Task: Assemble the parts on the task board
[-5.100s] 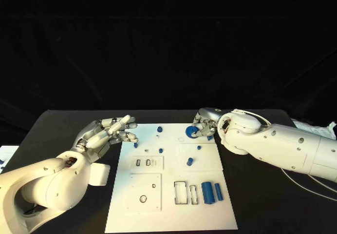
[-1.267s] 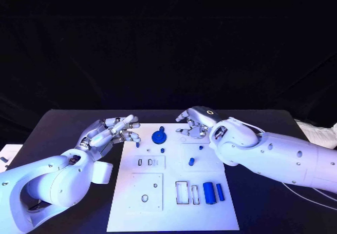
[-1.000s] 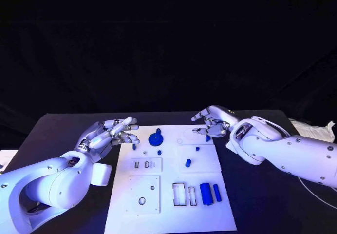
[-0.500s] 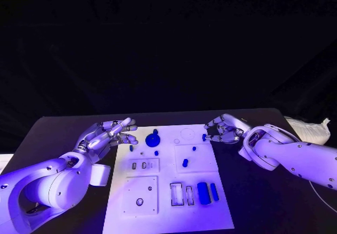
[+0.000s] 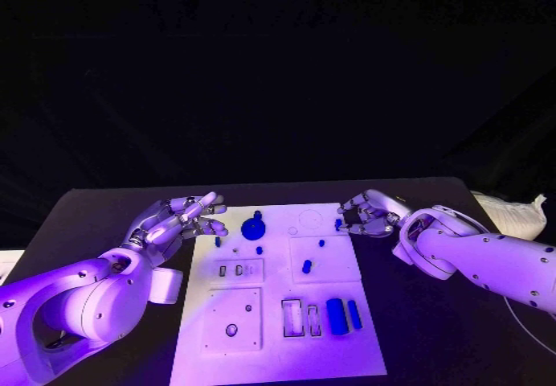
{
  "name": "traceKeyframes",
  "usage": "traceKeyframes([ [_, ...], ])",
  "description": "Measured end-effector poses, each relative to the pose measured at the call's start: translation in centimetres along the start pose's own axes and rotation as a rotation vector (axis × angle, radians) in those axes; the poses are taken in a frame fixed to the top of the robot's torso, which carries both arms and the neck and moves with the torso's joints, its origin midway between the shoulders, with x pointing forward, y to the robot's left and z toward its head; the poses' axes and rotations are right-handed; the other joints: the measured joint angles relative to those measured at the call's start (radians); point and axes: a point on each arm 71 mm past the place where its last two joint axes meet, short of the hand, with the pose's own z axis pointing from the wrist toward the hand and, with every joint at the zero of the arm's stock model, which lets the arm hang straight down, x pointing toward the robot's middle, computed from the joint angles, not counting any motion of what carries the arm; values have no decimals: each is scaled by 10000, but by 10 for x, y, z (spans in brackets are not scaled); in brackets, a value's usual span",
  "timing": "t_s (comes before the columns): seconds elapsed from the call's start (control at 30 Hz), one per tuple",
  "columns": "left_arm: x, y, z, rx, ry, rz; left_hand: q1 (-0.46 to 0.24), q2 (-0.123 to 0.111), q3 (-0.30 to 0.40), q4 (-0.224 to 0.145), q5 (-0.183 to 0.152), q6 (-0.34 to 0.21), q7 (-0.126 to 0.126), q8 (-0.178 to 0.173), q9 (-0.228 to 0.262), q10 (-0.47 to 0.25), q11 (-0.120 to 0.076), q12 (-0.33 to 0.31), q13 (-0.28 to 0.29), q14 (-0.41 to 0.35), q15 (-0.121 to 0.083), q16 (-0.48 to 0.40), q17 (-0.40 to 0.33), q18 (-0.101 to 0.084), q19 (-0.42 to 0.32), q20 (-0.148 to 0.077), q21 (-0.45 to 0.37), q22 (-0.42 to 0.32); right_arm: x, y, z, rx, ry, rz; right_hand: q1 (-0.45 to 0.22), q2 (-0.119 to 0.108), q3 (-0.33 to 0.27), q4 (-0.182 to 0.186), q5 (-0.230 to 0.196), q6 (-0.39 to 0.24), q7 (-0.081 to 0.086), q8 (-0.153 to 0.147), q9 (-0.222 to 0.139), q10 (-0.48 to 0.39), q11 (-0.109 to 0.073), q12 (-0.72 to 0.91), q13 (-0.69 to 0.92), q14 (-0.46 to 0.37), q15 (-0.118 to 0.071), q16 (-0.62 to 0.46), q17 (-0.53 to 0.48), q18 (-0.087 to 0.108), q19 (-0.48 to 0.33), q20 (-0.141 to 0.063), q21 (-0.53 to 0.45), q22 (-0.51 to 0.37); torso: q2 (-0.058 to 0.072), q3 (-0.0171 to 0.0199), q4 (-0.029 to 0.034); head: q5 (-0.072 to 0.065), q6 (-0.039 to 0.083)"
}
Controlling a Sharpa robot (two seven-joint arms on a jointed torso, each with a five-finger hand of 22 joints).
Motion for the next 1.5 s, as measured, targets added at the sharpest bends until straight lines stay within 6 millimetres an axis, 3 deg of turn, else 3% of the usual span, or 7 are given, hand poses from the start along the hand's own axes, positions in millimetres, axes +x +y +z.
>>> traceKeyframes([
  [0.5, 0, 0, 0, -4, 0, -4, 0, 0, -29, -29, 0, 0, 0, 0, 0, 0, 0, 0, 0, 0, 0, 0, 34, 0, -36, 36, 0, 11, 13, -2, 7, 117, 325, 24, 85, 178, -26, -86, 41, 391, -41, 43, 38, 35, -37, 155, 23, 0, -1, 39, -2, -1, 0, 0, 0, -2, -4, -1, 2, 63, -87],
  [0.8, -1, 0, 0, -10, -21, 5, 0, 0, -29, -29, 0, 0, 0, 0, 0, 0, 0, 0, 0, 0, 0, 0, 32, 0, -36, 36, 0, 10, 14, -2, 7, 121, 358, 6, 171, 386, 68, -236, 41, 926, -209, 238, 102, 108, -109, 240, 33, 0, -1, 39, -3, -1, 0, 0, 0, -2, -4, 6, -9, 69, -121],
  [1.17, -2, 0, -1, -30, -33, 8, 0, 0, -29, -29, 0, 0, 0, 0, 0, 0, 0, 1, 0, 0, 0, 0, 32, 0, -36, 36, 0, 9, 14, -1, 8, 98, 330, -1, 274, 627, 192, -477, -213, 1487, -440, 429, 172, 161, -163, 393, 43, -15, -173, 121, -4, 0, 0, -76, 48, -3, -9, 11, -6, 43, -137],
  [1.5, -3, 0, -1, -52, -52, 16, 0, 0, -29, -29, 0, 0, 0, 0, 1, 0, 0, 1, 0, 0, 0, 0, 31, 0, -36, 36, 0, 8, 15, 2, 8, 88, 161, 108, 168, 758, 216, -585, -258, 1593, -376, 582, 218, 230, -243, 594, -9, 1, -326, 118, -5, 0, 0, -220, 48, -4, -12, 12, 0, 58, -148],
])
